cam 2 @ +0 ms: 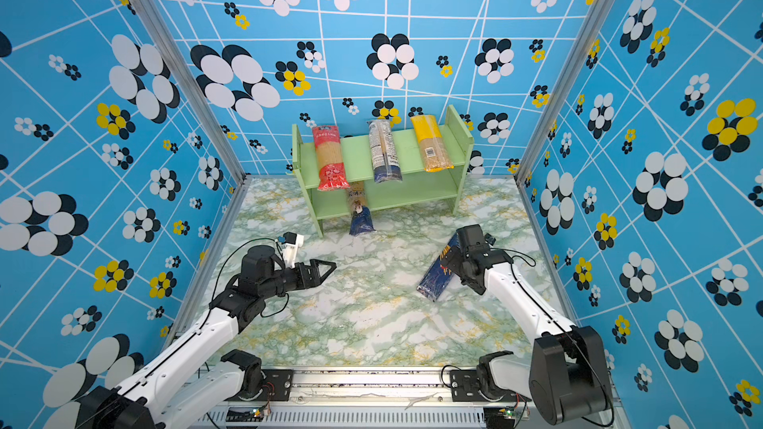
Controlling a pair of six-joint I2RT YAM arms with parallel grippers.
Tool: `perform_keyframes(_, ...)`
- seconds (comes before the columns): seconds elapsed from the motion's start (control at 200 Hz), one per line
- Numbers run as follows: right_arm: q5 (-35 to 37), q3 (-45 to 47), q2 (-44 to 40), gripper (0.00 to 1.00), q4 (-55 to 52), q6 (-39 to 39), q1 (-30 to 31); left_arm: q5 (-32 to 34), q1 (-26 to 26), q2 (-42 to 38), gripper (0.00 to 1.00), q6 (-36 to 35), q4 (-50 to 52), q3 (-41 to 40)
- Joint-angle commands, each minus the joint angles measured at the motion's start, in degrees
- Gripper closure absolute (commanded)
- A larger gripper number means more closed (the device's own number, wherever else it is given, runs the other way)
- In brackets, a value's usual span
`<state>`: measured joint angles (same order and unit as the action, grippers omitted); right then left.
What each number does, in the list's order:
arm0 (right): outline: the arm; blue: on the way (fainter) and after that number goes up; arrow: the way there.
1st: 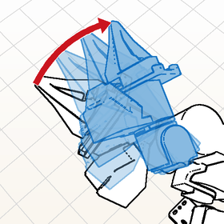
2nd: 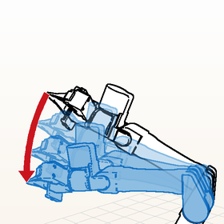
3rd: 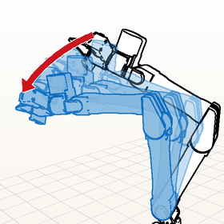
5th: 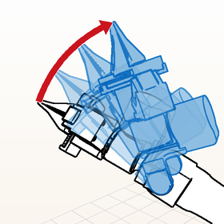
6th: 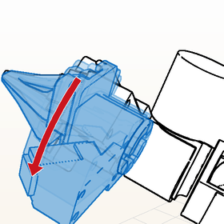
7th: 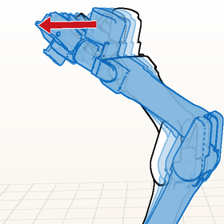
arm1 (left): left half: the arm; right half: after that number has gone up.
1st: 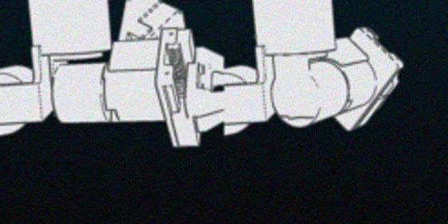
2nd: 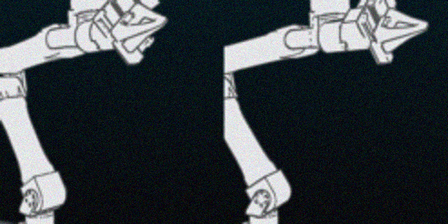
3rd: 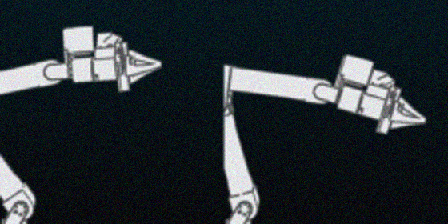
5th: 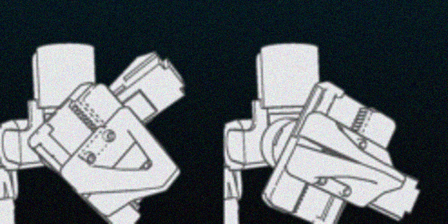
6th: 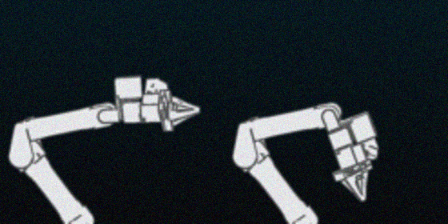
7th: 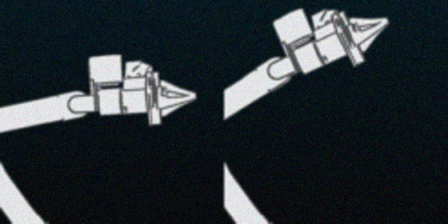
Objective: Arrange pasta packages on shelves
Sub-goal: Rotate the pasta bag at the middle-right of the table, then pick up the pasta bag from the middle-right of the table.
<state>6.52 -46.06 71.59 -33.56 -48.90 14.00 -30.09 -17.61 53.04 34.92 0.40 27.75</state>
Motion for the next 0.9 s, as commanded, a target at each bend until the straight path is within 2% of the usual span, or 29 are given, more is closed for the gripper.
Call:
perform_keyframes(0.0, 0.78, -1.21, 0.7, 0.01, -0.13, -2.01, 3.35, -1.11, 0.42, -0.24, 0.01, 0.19, -1.72, -0.86)
perform_keyframes(0.26, 6.44, -0.4, 4.41, 0.01, 3.07, -9.92, 11.14, -1.21, 0.47, -2.03, 0.01, 0.04, -0.17, -1.19)
perform_keyframes(0.45, 6.09, -0.36, 7.41, 0.01, 4.44, -10.84, 12.34, -0.53, 0.41, -4.56, 0.01, 0.19, 0.96, -1.76)
perform_keyframes(0.895, 5.57, 0.49, 13.93, 0.01, 8.68, -11.78, 14.13, -0.61, 0.43, -5.0, 0.01, 1.19, 0.74, -2.32)
